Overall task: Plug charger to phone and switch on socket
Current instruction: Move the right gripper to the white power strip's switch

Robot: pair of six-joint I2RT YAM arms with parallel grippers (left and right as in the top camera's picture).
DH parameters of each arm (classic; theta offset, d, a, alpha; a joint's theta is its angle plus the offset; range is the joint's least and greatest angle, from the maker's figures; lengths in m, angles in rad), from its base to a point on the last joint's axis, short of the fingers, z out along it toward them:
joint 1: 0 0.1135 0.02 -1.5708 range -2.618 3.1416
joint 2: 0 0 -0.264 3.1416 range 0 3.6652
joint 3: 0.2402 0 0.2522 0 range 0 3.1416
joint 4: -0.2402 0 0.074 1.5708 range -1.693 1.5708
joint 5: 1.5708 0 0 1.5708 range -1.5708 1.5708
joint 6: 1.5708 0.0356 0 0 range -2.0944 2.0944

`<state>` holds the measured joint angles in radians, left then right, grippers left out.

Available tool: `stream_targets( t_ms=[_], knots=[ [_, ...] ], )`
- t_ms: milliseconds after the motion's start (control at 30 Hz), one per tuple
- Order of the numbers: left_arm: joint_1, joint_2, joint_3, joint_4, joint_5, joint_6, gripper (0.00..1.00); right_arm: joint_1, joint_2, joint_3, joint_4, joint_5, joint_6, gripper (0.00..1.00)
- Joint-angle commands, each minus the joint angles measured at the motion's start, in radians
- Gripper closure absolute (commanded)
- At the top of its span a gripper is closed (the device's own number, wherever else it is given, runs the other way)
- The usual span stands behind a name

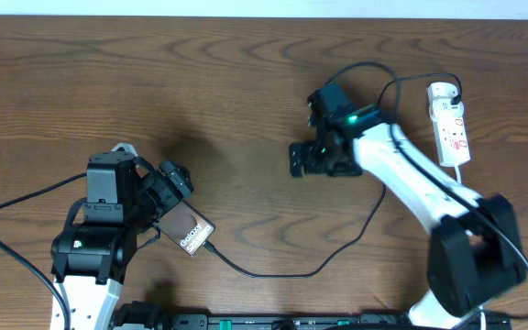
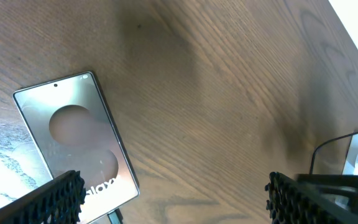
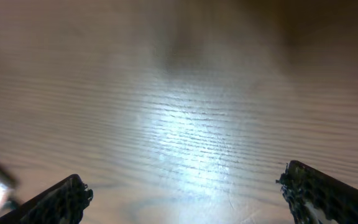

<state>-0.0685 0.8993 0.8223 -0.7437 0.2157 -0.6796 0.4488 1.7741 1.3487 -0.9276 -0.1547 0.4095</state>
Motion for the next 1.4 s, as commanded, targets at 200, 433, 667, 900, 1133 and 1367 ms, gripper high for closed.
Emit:
stream_targets(
  t_ms=[200, 433, 667, 900, 1133, 1367],
  knots=[
    [0.0, -0.008, 0.021, -0.003, 0.009, 0.011, 0.08, -0.098, -0.259, 0.144, -0.136, 0.234, -0.04, 0.01],
    [0.0, -0.008, 0.021, 0.006, 0.009, 0.015, 0.08, -0.196, -0.474, 0.145, -0.135, 0.476, -0.003, 0.01],
    [0.0, -0.008, 0.021, 0.013, 0.009, 0.033, 0.08, -0.424, -0.545, 0.145, -0.084, 0.366, -0.101, 0.01],
    [0.0, -0.008, 0.021, 0.024, 0.009, 0.034, 0.08, -0.763, -0.423, 0.146, -0.076, -0.154, -0.341, 0.01],
    [0.0, -0.008, 0.022, 0.024, 0.009, 0.045, 0.08, -0.957, -0.209, 0.167, -0.079, -0.583, -0.533, 0.01],
    [0.0, -0.008, 0.021, 0.024, 0.009, 0.076, 0.08, -0.964, 0.01, 0.354, -0.113, -0.496, -0.591, 0.01]
  ],
)
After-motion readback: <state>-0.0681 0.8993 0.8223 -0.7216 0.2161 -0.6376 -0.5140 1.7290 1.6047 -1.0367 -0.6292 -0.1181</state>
